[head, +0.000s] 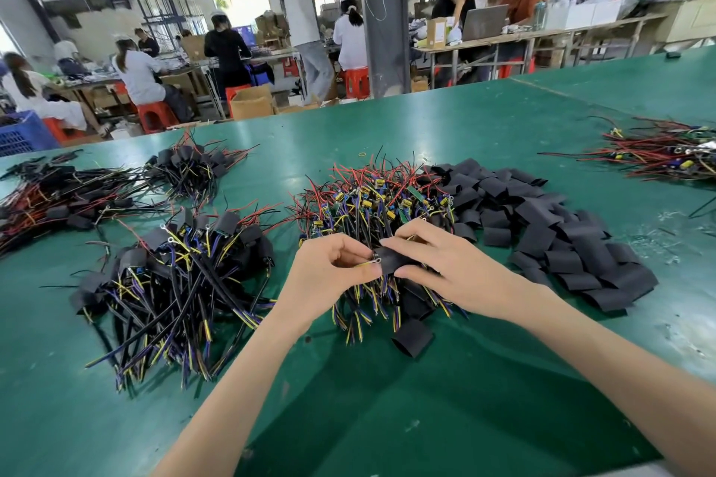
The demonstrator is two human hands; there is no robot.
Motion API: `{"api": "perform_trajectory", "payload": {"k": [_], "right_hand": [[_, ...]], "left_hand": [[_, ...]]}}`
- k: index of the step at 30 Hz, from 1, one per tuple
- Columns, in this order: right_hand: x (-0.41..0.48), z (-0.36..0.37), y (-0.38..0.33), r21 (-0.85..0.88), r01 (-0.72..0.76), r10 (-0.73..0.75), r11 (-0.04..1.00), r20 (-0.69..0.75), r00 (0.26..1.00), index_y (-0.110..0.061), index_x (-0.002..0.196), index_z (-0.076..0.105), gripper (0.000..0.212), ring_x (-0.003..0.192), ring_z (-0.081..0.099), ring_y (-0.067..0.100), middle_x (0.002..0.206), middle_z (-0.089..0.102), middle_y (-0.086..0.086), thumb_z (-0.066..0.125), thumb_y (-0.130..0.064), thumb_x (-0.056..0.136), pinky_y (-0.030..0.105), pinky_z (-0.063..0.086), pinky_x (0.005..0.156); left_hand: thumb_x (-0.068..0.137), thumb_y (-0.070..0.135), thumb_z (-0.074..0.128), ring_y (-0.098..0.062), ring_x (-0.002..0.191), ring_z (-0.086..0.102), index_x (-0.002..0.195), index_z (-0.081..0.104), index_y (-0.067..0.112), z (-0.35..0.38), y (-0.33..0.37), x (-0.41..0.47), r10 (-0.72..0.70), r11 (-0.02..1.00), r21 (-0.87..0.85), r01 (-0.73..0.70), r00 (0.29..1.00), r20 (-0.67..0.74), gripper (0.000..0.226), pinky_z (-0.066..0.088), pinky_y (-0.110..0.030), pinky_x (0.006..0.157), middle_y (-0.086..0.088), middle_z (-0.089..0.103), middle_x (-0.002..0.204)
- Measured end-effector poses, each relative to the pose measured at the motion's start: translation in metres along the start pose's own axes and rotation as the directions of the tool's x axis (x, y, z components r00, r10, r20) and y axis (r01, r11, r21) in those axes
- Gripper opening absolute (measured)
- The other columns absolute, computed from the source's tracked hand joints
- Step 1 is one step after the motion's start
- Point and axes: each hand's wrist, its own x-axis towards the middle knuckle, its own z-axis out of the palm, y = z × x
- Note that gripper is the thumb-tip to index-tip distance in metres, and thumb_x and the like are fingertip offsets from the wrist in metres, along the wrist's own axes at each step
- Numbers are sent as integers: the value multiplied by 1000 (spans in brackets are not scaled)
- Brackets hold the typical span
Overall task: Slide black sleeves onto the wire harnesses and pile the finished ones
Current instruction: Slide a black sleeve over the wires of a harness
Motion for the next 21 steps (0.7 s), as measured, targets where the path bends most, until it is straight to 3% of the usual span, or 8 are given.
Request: {"api": "perform_trajectory", "payload": {"k": [8,21], "right_hand": [[1,0,-1,12,-54,53,998,49,997,-11,137,47,53,102,49,17,119,45,2,35,-41,95,33,41,93],[2,-1,3,60,-63,59,996,62,996,-8,134,49,42,101,50,18,118,49,4,46,-27,97,34,40,92]], "left_hand": [[67,9,83,-7,58,56,69,70,18,0,2,-2,43,998,43,-41,997,-56,16,46,-23,64,2,68,64],[69,6,82,-4,60,62,72,70,22,1,6,-3,64,998,-7,-65,997,-53,21,46,-12,61,3,71,67]]}}
